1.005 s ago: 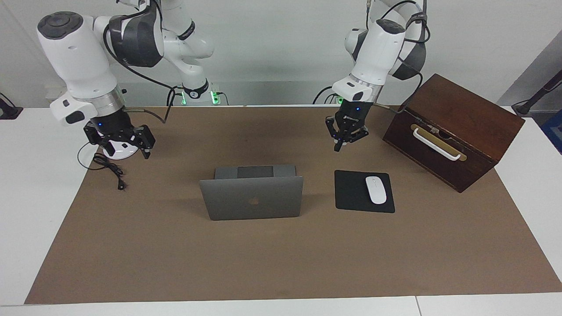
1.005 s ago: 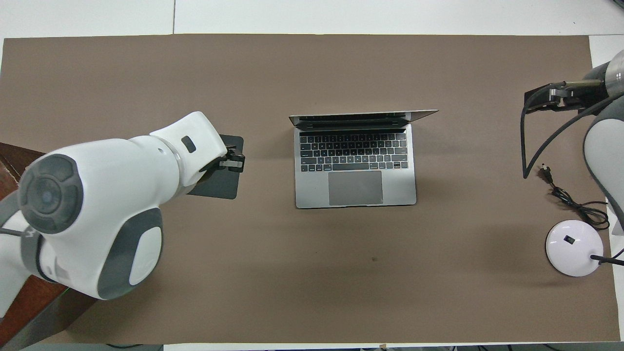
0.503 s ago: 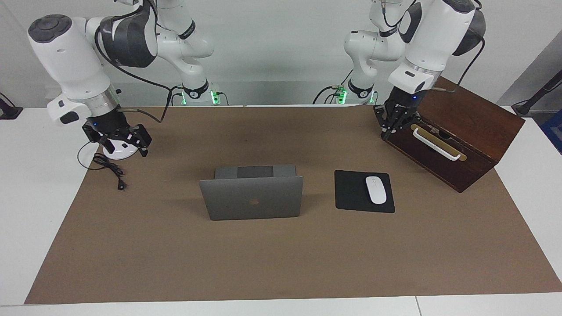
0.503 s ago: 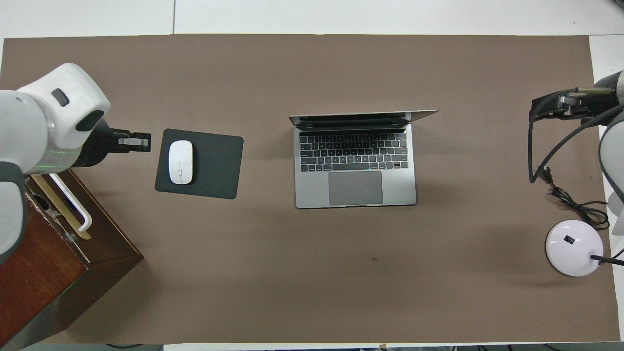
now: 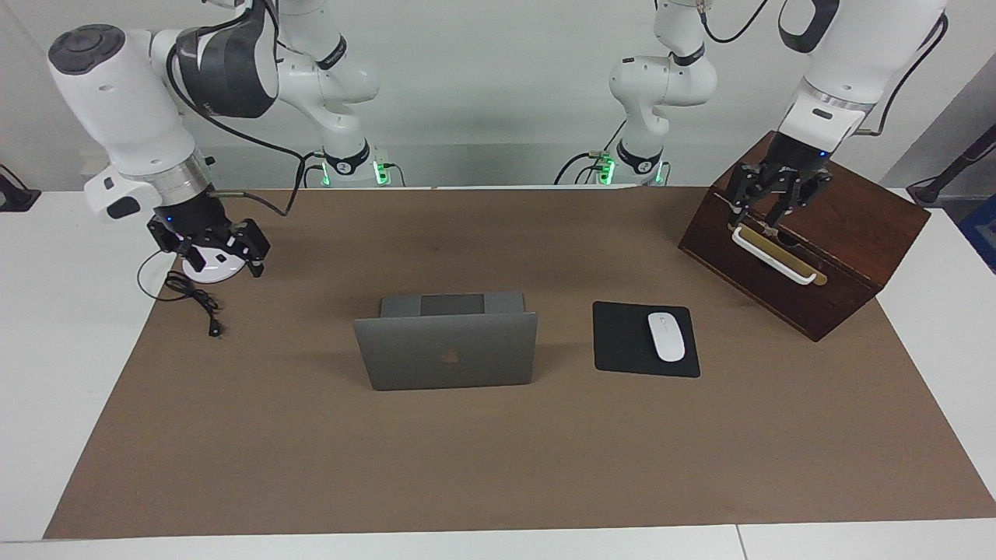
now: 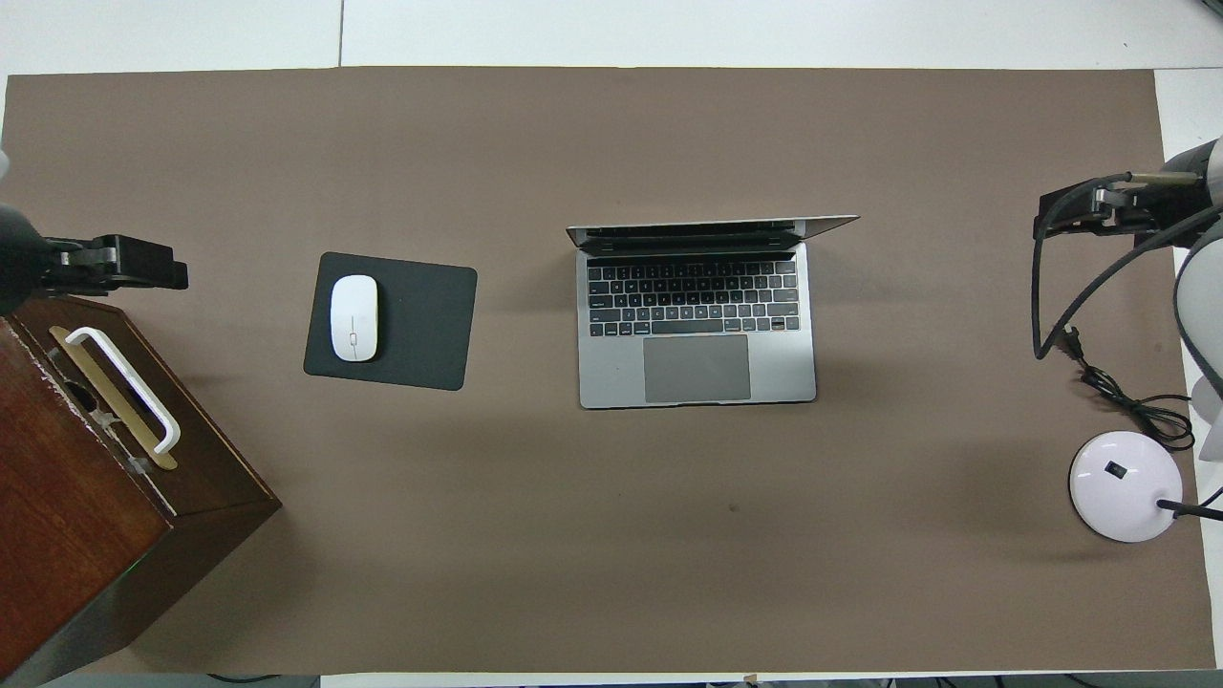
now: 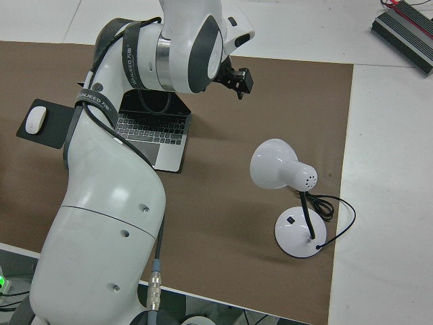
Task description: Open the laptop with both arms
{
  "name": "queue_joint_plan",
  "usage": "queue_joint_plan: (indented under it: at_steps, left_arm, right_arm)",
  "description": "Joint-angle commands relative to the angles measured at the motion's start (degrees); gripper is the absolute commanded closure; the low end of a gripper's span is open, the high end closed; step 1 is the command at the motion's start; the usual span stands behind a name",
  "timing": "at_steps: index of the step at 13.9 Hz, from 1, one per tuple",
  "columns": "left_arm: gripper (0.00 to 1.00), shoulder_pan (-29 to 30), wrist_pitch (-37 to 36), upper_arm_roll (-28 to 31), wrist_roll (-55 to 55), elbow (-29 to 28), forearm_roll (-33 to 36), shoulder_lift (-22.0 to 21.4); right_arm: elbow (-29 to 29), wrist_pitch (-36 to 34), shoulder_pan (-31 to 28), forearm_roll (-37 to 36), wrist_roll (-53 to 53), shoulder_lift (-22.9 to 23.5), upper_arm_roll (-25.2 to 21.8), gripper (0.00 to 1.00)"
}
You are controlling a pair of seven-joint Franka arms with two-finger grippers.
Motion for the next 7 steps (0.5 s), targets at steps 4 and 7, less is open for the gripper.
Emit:
queue_joint_plan:
  at_steps: [4, 7]
  left_arm:
    - [0.00, 3.53, -3.77, -0.43, 0.15, 3.62, 1.40, 2.36]
    - [0.00, 5.02, -4.47, -0.43, 0.15, 3.01, 1.84, 2.18]
  right_arm:
    - [-1.54, -0.04, -0.07, 0.94, -1.63, -1.50, -0.69, 0.00]
    - [-1.54, -0.13, -0.07, 0.94, -2.33, -1.59, -0.60, 0.00]
